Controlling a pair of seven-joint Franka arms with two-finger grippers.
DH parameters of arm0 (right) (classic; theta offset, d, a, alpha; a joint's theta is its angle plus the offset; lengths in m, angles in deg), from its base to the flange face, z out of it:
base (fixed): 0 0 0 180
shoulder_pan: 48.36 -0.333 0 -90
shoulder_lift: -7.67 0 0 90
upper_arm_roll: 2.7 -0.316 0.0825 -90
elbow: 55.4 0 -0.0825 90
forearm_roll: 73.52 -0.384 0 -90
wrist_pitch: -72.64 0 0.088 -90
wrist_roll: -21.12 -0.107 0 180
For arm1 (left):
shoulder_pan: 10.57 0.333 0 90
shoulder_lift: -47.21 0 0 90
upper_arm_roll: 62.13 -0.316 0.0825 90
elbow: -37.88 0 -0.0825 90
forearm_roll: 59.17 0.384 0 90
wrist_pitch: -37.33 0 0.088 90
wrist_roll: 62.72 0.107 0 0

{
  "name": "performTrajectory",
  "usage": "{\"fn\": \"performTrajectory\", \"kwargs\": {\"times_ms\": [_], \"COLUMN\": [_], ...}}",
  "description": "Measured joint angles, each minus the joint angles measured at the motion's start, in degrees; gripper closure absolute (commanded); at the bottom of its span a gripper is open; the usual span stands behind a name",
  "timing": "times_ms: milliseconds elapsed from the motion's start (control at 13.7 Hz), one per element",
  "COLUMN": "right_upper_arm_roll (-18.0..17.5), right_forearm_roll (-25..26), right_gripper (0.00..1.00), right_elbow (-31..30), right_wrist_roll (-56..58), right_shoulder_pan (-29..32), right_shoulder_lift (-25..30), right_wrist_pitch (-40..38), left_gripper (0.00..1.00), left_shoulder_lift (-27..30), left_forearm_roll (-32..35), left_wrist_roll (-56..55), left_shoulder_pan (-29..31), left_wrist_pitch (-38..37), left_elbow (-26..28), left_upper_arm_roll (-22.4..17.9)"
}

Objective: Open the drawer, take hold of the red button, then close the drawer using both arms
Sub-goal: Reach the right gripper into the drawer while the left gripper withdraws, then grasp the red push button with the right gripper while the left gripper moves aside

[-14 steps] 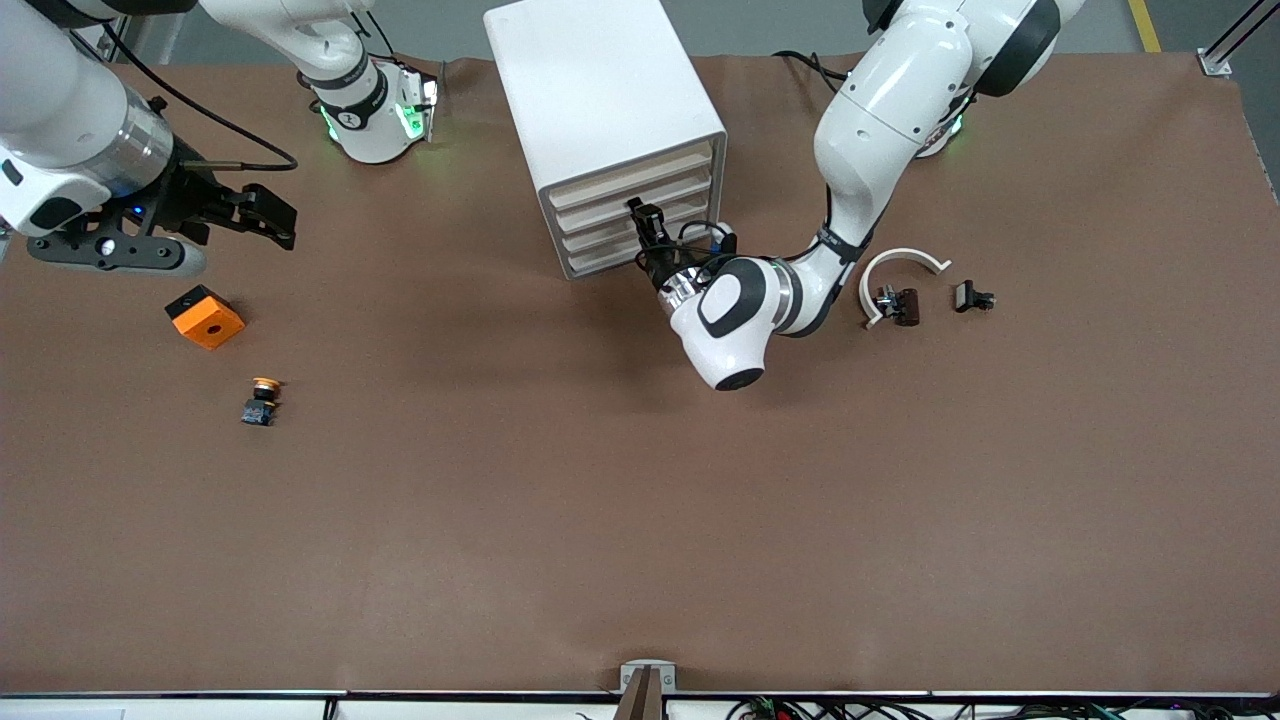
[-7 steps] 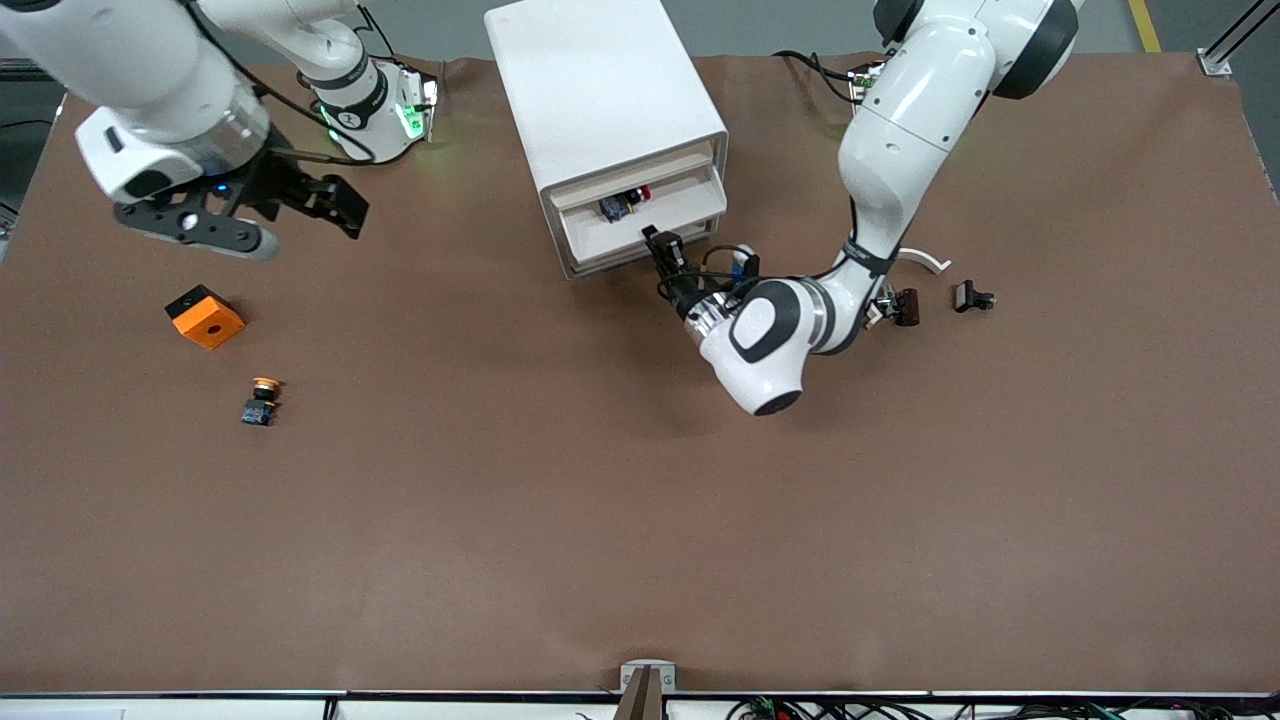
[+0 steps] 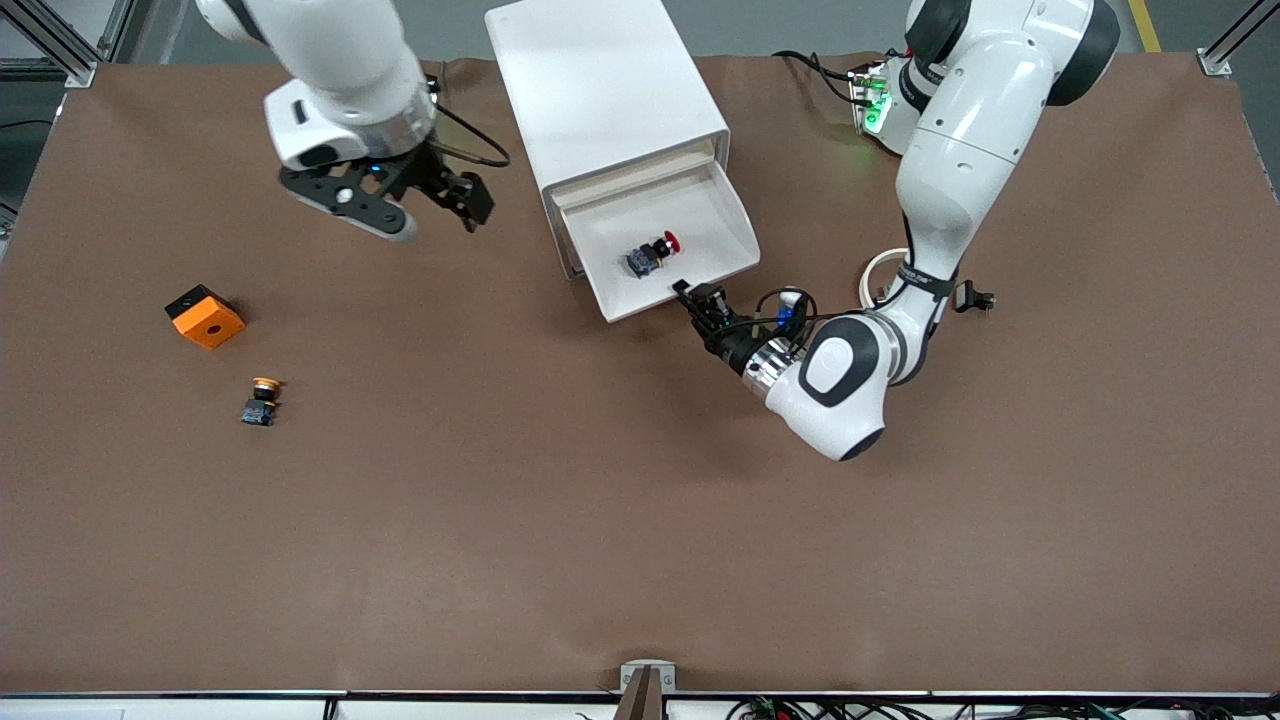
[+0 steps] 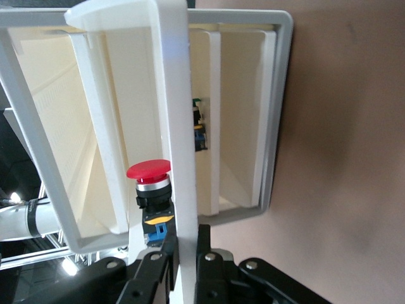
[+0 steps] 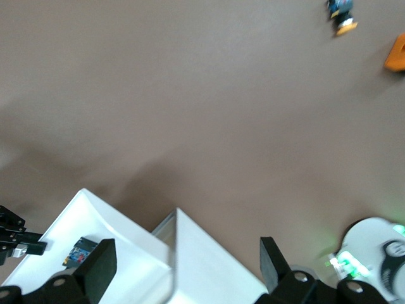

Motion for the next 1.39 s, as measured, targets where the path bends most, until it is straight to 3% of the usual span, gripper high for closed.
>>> {"fn": "performTrajectory", "kwargs": {"times_ms": [73, 293, 659, 878, 1098, 1390], "right_upper_arm_roll": [0.0, 0.0, 0.0, 0.0, 0.0, 0.0], "right_forearm_roll": [0.0, -2.3, -4.0, -4.0, -4.1, -4.2], "right_gripper": [0.0, 0.0, 0.0, 0.0, 0.0, 0.0], "right_elbow": [0.0, 0.0, 0.8, 2.4, 4.2, 5.0], "right_wrist_roll": [-4.4, -16.0, -25.2, -28.0, -29.5, -29.7], "right_shoulder_pan": [-2.0, -5.9, -7.5, -9.1, -10.0, -11.1], "right_shoulder_lift": [-1.2, -5.0, -12.1, -16.0, -19.3, -22.1], "right_wrist_pitch": [1.4, 6.5, 13.1, 15.2, 16.0, 16.7], "left_gripper": [0.0, 0.0, 0.0, 0.0, 0.0, 0.0], "left_shoulder_lift": [0.0, 0.0, 0.3, 0.5, 1.2, 3.0], "left_forearm_roll": [0.0, 0.0, 1.1, 7.3, 14.3, 30.6], "left_wrist_roll": [1.8, 4.8, 4.9, 6.6, 15.3, 22.9], "left_shoulder_pan": [0.7, 2.6, 4.9, 9.0, 12.5, 14.6], "left_wrist_pitch": [0.0, -0.3, -1.9, -3.5, -3.7, -4.6], "left_elbow": [-0.3, -2.2, -9.1, -13.0, -14.3, -14.4], "left_upper_arm_roll": [-0.1, -0.5, -1.5, -1.5, -1.5, -1.6]}}
